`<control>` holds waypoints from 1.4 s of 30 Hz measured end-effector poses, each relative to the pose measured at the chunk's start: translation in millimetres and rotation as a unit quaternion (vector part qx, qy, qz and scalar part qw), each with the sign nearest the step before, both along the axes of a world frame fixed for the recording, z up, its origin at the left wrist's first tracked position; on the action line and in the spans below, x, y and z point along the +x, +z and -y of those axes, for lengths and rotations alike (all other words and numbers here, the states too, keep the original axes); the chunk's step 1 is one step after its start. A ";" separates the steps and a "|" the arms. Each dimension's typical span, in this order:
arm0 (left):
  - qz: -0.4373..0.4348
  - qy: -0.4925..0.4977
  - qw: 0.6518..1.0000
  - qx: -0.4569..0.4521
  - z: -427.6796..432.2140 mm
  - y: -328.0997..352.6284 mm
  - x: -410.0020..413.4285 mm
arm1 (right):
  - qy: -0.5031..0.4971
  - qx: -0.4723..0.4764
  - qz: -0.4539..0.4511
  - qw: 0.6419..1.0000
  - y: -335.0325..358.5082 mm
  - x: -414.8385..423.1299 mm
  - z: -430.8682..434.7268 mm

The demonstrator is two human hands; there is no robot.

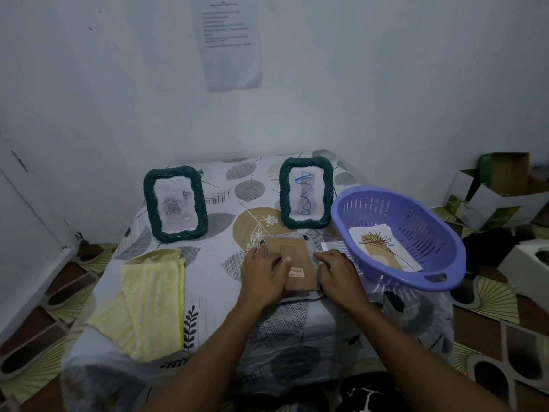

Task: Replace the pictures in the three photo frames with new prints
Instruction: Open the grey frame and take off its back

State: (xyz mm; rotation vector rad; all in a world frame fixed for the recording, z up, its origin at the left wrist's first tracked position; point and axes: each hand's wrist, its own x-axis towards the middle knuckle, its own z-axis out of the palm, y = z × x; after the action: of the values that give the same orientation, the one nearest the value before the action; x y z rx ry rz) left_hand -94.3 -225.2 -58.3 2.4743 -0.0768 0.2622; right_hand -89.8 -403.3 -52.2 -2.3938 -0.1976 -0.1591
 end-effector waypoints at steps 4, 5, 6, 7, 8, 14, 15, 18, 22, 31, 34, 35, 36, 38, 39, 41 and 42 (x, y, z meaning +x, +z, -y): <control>0.022 -0.011 0.999 -0.024 1.1 3.0 0.0 | 0.006 0.003 0.011 1.000 -0.1 -0.3 0.6; 0.033 -0.014 0.999 -0.039 1.2 4.1 -0.3 | 0.008 0.004 0.013 1.000 -0.3 -0.3 1.0; 0.043 -0.016 0.997 -0.064 1.2 5.3 -0.4 | 0.010 0.006 0.015 1.000 -0.5 -0.3 1.1; 0.050 -0.011 0.994 -0.099 1.6 6.5 -0.5 | 0.012 0.008 0.016 1.000 -0.8 -0.1 1.5; 0.046 0.002 0.989 -0.141 2.0 8.3 0.1 | 0.014 0.008 0.017 1.000 -0.8 -0.1 1.6; -0.040 0.112 0.930 -0.349 -1.2 15.5 9.1 | 0.021 0.003 0.008 1.000 0.1 1.0 2.4; -0.052 0.123 0.911 -0.390 -3.6 15.2 9.8 | 0.022 -0.002 0.006 1.000 0.4 1.7 2.5; -0.066 0.141 0.874 -0.460 -16.8 15.7 8.6 | 0.019 -0.020 0.004 1.000 1.8 4.6 -0.1; -0.045 0.144 0.874 -0.462 -46.5 15.5 4.2 | -0.004 -0.036 0.012 0.999 1.1 6.9 -6.3; -0.013 0.227 0.880 -0.417 -129.1 3.7 -21.8 | -0.027 -0.058 0.016 0.998 -0.2 4.2 -27.4; -0.001 0.251 0.895 -0.369 -139.7 -1.3 -30.3 | -0.032 -0.064 -0.001 0.997 -0.1 2.8 -36.9; 0.008 0.258 0.905 -0.337 -142.4 -1.5 -32.5 | -0.032 -0.064 -0.004 0.997 -0.5 2.2 -39.3; 0.017 0.262 0.917 -0.301 -145.1 -1.3 -34.9 | -0.031 -0.063 -0.006 0.998 -1.1 1.4 -41.3; 0.032 0.253 0.939 -0.232 -150.2 -1.2 -39.2 | -0.031 -0.059 -0.006 0.998 -3.2 -0.4 -43.6; 0.039 0.244 0.947 -0.204 -152.1 -1.3 -40.8 | -0.031 -0.057 -0.003 0.998 -4.3 -1.4 -44.2; 0.051 0.230 0.960 -0.151 -152.8 -1.5 -42.5 | -0.033 -0.046 0.008 0.998 -6.3 -2.9 -44.3; 0.054 0.223 0.966 -0.123 -151.8 -1.9 -42.5 | -0.036 -0.036 0.016 0.999 -7.0 -3.4 -44.1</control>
State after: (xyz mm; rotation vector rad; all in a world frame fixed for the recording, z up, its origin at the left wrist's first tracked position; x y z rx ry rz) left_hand -136.8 -73.4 -60.2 2.2015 0.4468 0.5619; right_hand -93.3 -359.2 -59.2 -2.4724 -0.1340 -0.2284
